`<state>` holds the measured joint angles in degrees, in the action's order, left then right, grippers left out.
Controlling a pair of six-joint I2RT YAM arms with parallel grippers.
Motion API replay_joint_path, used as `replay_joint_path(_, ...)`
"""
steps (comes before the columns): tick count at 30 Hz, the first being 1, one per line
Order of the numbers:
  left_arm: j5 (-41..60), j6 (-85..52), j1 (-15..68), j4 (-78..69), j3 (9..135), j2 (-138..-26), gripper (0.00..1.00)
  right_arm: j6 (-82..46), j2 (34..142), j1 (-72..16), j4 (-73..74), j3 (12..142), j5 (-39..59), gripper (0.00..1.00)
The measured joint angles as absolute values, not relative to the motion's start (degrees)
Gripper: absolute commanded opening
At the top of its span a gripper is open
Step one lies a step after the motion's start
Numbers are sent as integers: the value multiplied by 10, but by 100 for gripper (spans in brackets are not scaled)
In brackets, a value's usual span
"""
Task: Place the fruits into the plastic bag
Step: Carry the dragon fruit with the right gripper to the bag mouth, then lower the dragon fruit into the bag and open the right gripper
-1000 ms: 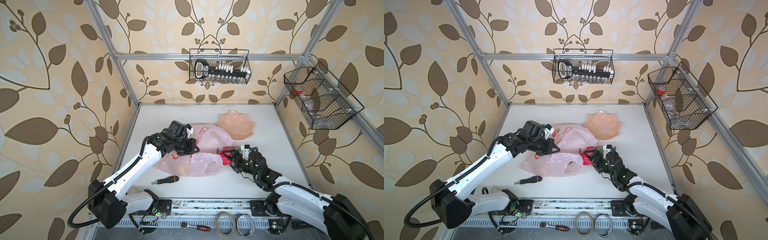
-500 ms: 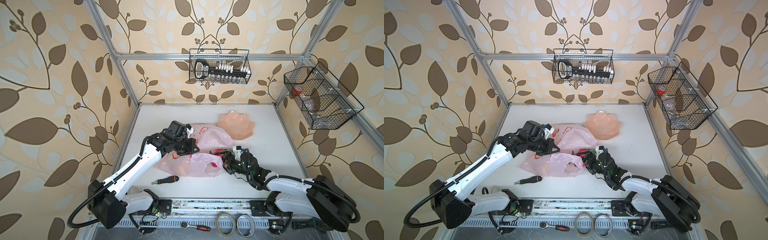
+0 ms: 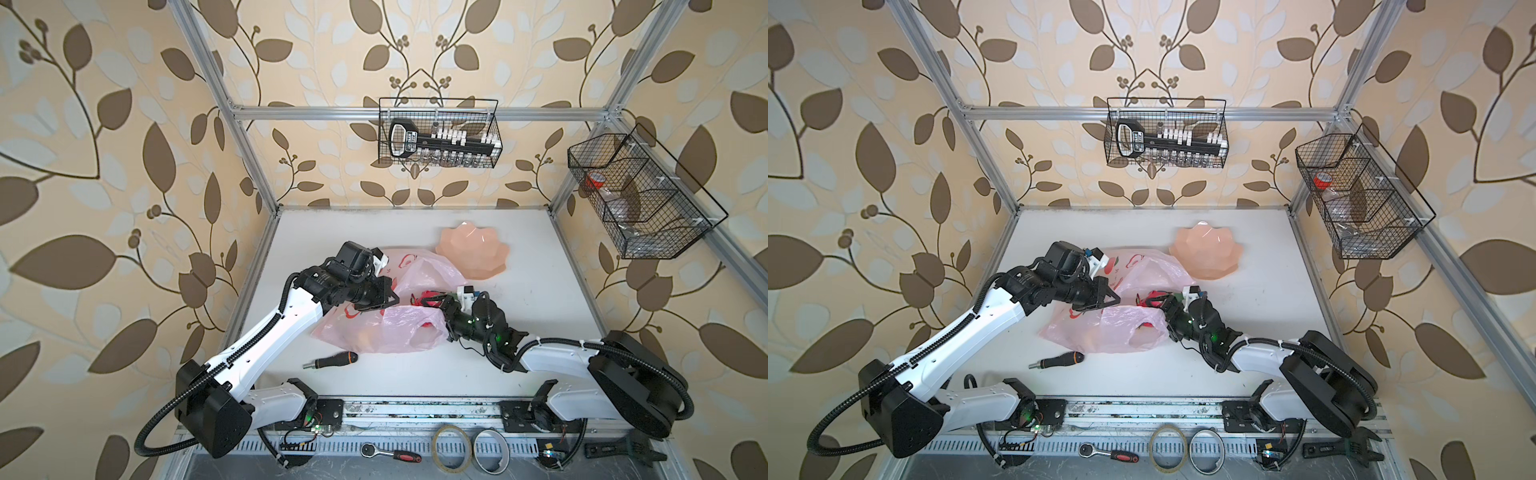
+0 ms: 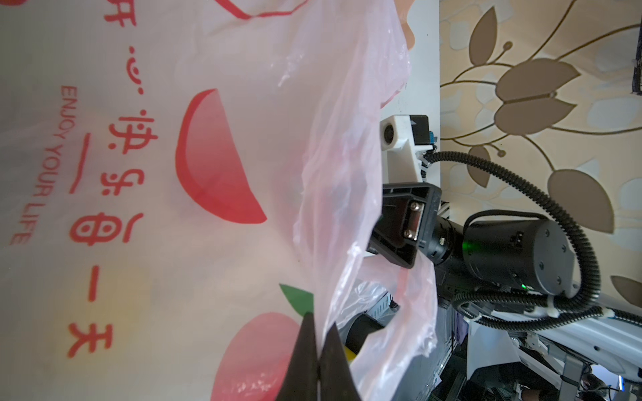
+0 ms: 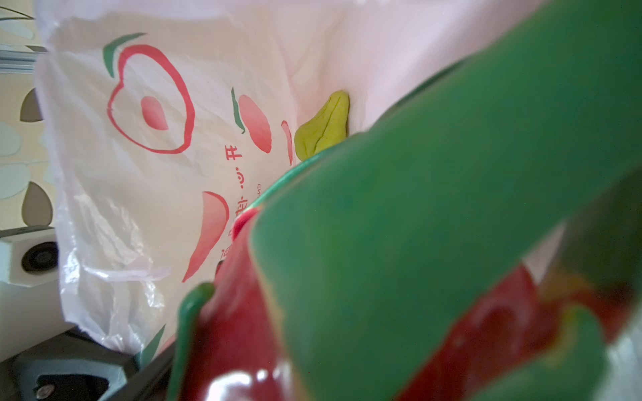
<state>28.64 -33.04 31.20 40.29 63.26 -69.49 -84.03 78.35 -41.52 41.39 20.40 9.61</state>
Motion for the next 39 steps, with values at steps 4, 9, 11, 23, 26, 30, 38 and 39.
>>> replay_joint_path(4, 291, -330, 312, 403, 633, -695, 0, -842, 806, -415, 425, 227, 99, 19)
replay_joint_path(9, 296, -331, 312, 400, 633, -695, 0, -846, 843, -415, 441, 259, 107, 18)
replay_joint_path(11, 296, -331, 312, 398, 633, -695, 0, -849, 859, -416, 444, 270, 109, 18)
replay_joint_path(23, 296, -329, 312, 393, 651, -708, 0, -863, 958, -434, 425, 368, 103, 29)
replay_joint_path(26, 296, -329, 312, 393, 654, -714, 0, -863, 972, -442, 390, 401, 93, 36)
replay_joint_path(30, 296, -325, 312, 393, 656, -720, 0, -860, 988, -449, 324, 448, 78, 46)
replay_joint_path(38, 296, -319, 312, 392, 657, -722, 0, -842, 1007, -450, 221, 502, 65, 85)
replay_joint_path(39, 296, -319, 312, 392, 657, -722, 0, -838, 1007, -450, 215, 504, 65, 88)
